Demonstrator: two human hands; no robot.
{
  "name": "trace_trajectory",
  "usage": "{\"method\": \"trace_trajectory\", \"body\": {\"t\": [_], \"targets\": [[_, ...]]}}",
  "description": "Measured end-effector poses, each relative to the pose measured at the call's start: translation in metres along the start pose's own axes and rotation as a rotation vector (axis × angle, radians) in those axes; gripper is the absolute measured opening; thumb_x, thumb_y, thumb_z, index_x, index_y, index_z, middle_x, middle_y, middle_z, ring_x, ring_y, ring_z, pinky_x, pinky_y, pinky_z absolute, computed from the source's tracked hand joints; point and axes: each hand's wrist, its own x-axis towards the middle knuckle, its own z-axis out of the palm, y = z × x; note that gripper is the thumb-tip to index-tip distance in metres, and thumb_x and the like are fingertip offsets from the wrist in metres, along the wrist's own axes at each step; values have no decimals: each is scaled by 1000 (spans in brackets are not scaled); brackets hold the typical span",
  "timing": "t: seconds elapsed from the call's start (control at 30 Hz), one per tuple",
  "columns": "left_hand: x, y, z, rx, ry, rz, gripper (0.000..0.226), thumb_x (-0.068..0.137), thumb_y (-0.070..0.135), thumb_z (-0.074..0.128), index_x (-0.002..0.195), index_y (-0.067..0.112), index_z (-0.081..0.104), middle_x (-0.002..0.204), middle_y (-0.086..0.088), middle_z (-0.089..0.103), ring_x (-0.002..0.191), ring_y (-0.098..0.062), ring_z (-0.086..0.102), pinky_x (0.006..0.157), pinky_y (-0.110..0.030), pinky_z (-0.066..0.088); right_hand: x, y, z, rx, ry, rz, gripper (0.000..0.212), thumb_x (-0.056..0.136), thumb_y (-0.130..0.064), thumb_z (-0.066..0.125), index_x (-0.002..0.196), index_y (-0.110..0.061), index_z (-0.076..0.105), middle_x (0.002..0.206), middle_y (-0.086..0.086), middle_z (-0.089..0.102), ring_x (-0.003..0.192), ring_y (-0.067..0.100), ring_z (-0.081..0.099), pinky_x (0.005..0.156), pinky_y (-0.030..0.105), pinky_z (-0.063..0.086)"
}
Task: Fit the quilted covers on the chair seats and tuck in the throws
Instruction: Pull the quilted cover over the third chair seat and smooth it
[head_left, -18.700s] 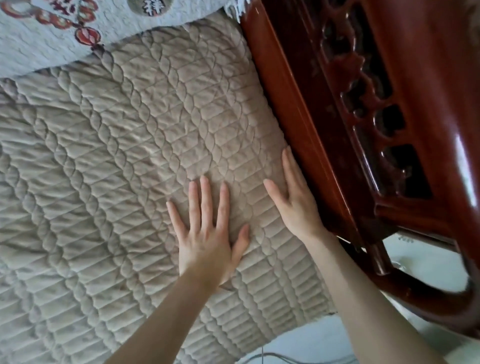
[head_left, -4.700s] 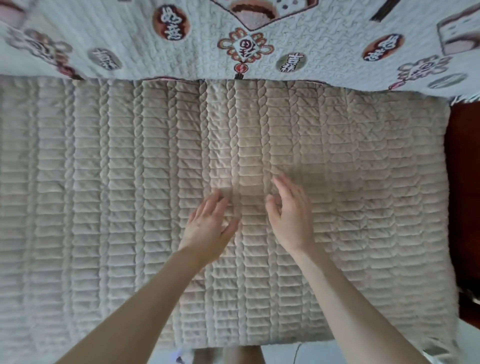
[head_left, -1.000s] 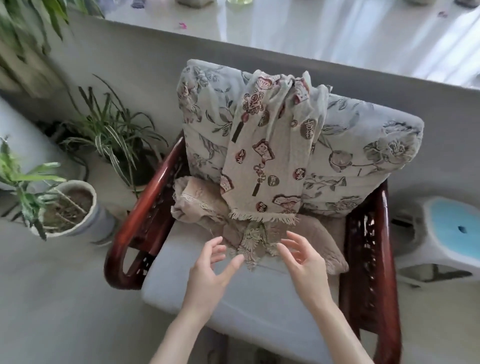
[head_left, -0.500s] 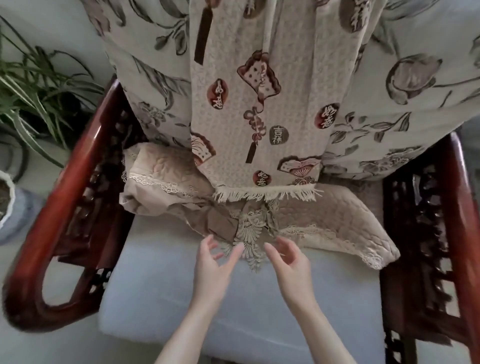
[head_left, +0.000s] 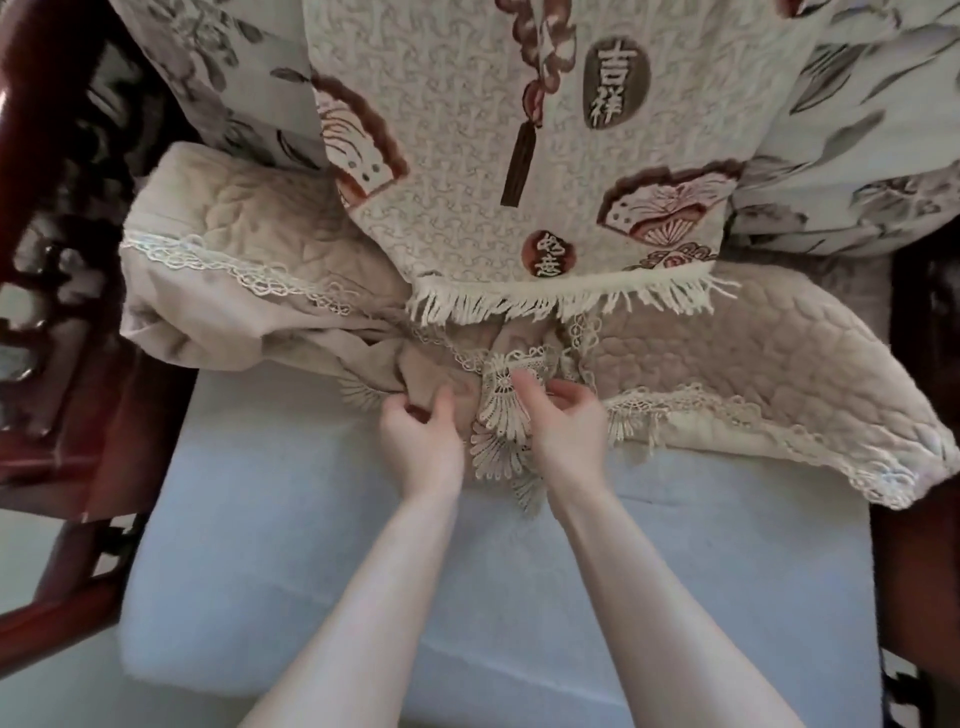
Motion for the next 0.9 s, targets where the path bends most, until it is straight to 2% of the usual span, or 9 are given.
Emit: {"method": "trace_trajectory", "body": {"t": [0.1, 0.23, 0.33, 0.43, 0.53, 0.63, 0.73, 0.8, 0.9], "targets": [[-10, -5, -15, 83, -2, 75, 15, 93, 17, 61, 84, 7, 56, 70, 2, 57, 64, -15, 51, 56, -24, 32, 5, -1, 4, 33, 48, 25, 29, 86, -33, 71, 99, -9, 60, 78, -4, 58, 73, 12, 54, 64, 23, 39], [-44, -15, -43, 135, 17, 126, 18, 96, 21, 57, 87, 6, 54, 71, 2, 58, 64, -12, 51, 54, -23, 32, -14, 3, -18, 123, 70, 23, 15, 91, -26, 66, 89, -12, 60, 79, -2, 57, 68, 7, 49, 60, 16, 39], [-67, -27, -51, 150, -2, 103, 19, 96, 22, 55, 86, 7, 51, 76, -5, 59, 69, -21, 54, 62, -28, 37, -37, 16, -39, 157, 117, -17, 16, 91, -20, 65, 80, -14, 57, 73, -3, 53, 58, -2, 44, 55, 8, 36], [-93, -32, -54, 168, -5, 64, 18, 96, 21, 55, 86, 8, 49, 82, -9, 58, 74, -27, 54, 69, -36, 38, -58, 29, -60, 157, 199, -24, 15, 90, -17, 66, 79, -15, 57, 70, -4, 52, 52, -7, 43, 56, 7, 36], [-115, -33, -61, 119, -15, 13, 13, 97, 16, 54, 89, 7, 48, 78, 2, 58, 72, -17, 55, 66, -29, 32, -75, 40, -82, 166, 271, -12, 17, 90, -15, 67, 76, -15, 57, 69, -2, 52, 57, 1, 44, 54, 9, 35], [-132, -38, -67, 91, 24, -29, 12, 95, 10, 56, 97, 8, 45, 84, 2, 59, 81, -25, 56, 73, -30, 36, -89, 50, -101, 188, 291, 35, 15, 91, -11, 63, 79, -12, 55, 70, 1, 51, 63, 11, 44, 55, 15, 37], [-145, -46, -67, -102, 24, -190, 30, 92, 4, 60, 112, 8, 39, 99, -3, 59, 89, -20, 57, 75, -25, 46, -106, 60, -114, 219, 280, 94, 14, 94, -8, 58, 83, -12, 51, 75, 4, 53, 66, 13, 46, 60, 25, 37], [-150, -47, -62, -284, -27, -340, 45, 87, 8, 69, 122, -1, 41, 106, -6, 64, 95, -20, 63, 89, -34, 51, -118, 68, -123, 219, 294, 109, 18, 95, -9, 57, 81, -16, 48, 74, 3, 52, 66, 13, 46, 61, 25, 37], [-147, -40, -47, -520, -162, -586, 41, 81, 17, 77, 113, 1, 57, 106, -14, 70, 98, -25, 68, 96, -43, 51, -131, 77, -135, 175, 311, 102, 21, 96, -13, 57, 80, -20, 46, 71, 1, 50, 63, 11, 44, 59, 21, 35]]}}
